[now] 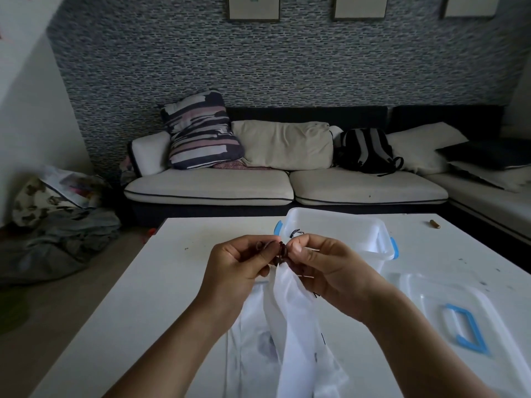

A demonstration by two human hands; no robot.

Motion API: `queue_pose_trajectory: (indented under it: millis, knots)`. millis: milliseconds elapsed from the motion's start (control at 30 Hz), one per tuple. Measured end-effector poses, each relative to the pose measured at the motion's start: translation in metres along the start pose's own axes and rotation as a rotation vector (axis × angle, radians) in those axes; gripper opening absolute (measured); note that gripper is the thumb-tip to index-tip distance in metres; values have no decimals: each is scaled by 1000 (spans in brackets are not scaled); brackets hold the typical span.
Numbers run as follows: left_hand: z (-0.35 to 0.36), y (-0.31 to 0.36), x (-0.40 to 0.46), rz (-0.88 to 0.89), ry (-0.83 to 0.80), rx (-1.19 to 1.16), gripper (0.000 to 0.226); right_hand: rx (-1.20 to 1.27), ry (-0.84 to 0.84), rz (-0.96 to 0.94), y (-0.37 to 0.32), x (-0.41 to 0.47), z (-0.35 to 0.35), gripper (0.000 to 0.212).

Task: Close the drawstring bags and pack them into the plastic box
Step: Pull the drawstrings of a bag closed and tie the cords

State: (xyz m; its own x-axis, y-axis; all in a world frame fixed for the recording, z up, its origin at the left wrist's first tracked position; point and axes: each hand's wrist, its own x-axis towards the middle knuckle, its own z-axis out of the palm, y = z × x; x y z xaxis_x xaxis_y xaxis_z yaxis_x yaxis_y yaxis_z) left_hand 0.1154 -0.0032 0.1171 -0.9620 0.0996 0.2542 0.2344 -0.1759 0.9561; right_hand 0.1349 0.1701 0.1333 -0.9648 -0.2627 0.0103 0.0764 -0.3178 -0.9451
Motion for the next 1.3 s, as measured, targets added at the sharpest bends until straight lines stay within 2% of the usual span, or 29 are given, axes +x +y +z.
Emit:
queue_pose_trajectory:
  millis: [133,267,367,567,700,800,900,1000,1167,1300]
  knots:
    - [1,3,-2,101,19,115,12,-47,-15,5,-2,1,-3,5]
    - [3,4,-5,179,21,174,12,-75,1,0,2,4,-4,25]
    - [2,2,-5,232,17,236,20,-131,42,-28,4,5,0,34]
    - [-2,0,-4,257,-27,272,24,-361,67,-72,4,3,4,13]
    - [-3,-2,-4,263,-32,265,25,-394,90,-28,3,2,3,3]
    - [-3,-2,-3,274,-32,229,28,-387,93,34,1,1,3,8]
    - [-6,0,-1,267,-71,220,21,-385,81,27,1,1,4,8]
    - [-5,1,0,260,-68,199,14,-514,104,-53,-2,1,6,9]
    - [3,-2,0,236,-15,190,16,-990,236,-368,-1,2,13,22]
    - [4,1,-1,225,-29,184,18,-1071,311,-459,2,2,14,34]
